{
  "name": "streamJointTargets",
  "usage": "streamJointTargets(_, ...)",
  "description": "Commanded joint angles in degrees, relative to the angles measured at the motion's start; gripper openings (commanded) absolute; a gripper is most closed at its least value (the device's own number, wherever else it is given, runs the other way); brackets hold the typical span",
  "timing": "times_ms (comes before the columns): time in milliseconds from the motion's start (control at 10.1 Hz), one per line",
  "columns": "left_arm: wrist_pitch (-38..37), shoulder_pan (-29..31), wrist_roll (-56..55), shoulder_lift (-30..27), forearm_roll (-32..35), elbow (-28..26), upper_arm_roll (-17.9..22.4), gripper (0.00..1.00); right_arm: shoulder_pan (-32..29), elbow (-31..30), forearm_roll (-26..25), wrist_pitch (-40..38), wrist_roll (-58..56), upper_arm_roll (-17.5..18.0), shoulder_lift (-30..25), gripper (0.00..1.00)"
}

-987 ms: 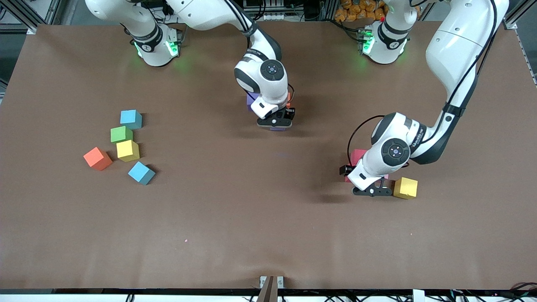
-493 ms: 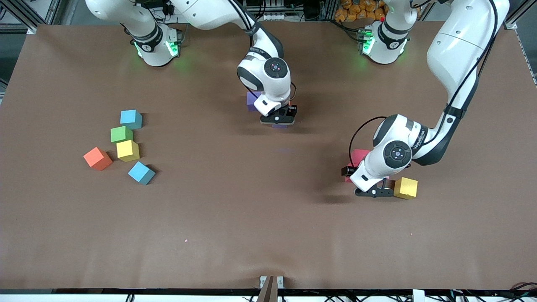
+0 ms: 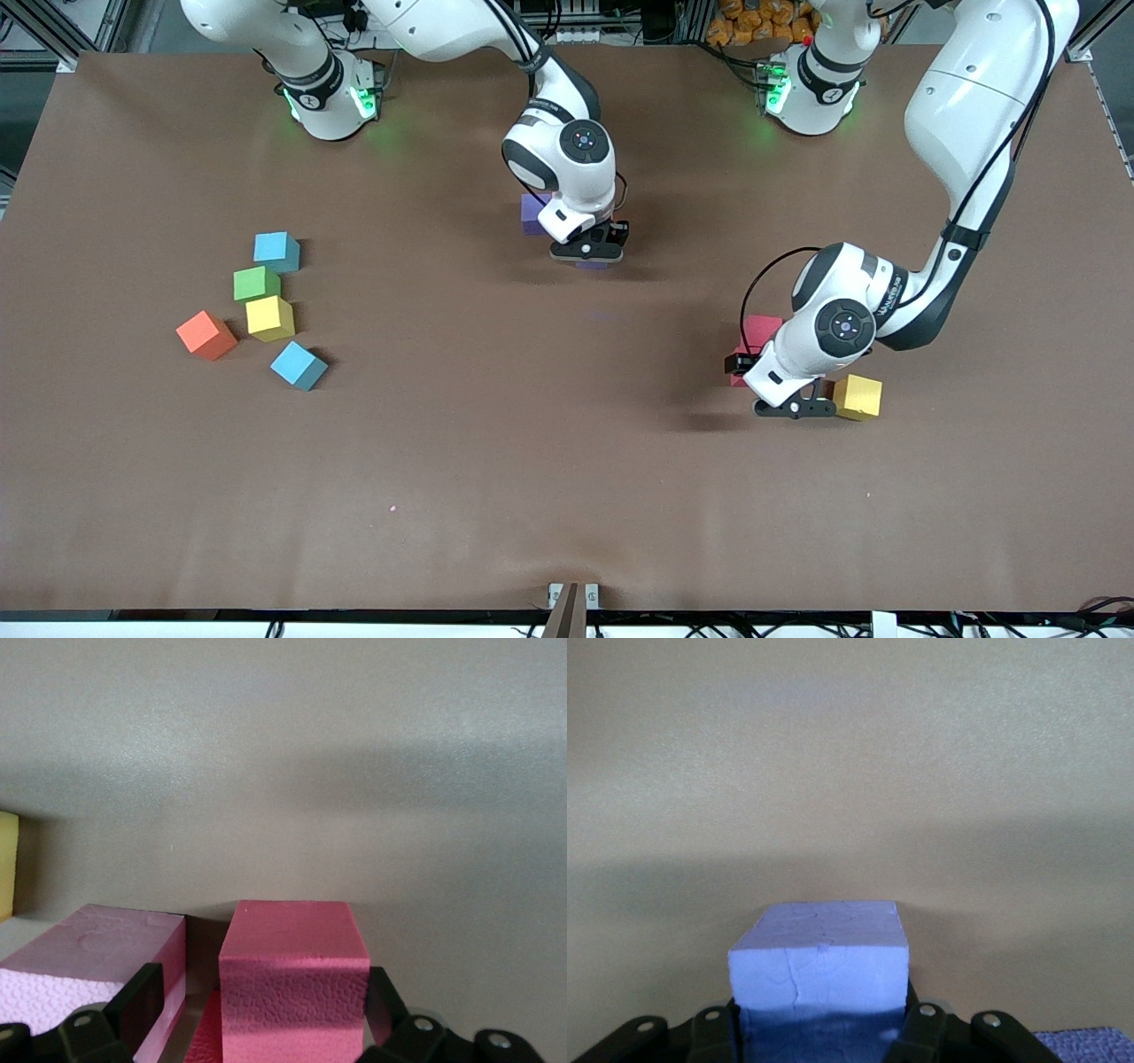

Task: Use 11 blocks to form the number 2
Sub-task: 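Grasp the magenta cube with the left gripper while the right gripper places blue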

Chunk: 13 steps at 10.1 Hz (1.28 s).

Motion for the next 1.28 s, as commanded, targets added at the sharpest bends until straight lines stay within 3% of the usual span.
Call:
streamJointTargets(0, -0.1, 0.0, 0.45, 0.62, 1.49, 0.88, -0.26, 1.0, 0.84, 1.77, -0.84, -0.23, 1.58, -0.47, 0.9, 0.2)
streamJointTargets(789, -0.1, -0.26, -0.52, 1.41, 0.61, 0.97, -0.26, 0.98, 1.28, 1.85, -0.84, -0.14, 1.93, -0.47, 1.78, 0.22)
streamJointTargets(888, -0.1, -0.26, -0.52, 1.5, 0.52, 0.97, -0.26, 0.93, 1.28, 1.85, -0.84, -0.14, 1.93, -0.47, 1.87, 0.32)
streamJointTargets(987, -0.1, -0.52, -0.69, 1.94, 0.52, 0.97, -0.26, 0.88, 1.28, 1.85, -0.84, -0.14, 2.02, -0.47, 1.87, 0.68)
streamJointTargets(1086, -0.1, -0.44, -0.69, 1.94, 0.52, 0.97, -0.26, 0.76, 1.37, 1.85, -0.84, -0.14, 2.02, -0.47, 1.78, 1.0)
streamJointTargets(1184, -0.1, -0.18, -0.61, 1.94, 0.52, 1.06, -0.26, 0.68, 1.37, 1.94, -0.93, -0.23, 1.49, -0.47, 1.7, 1.0)
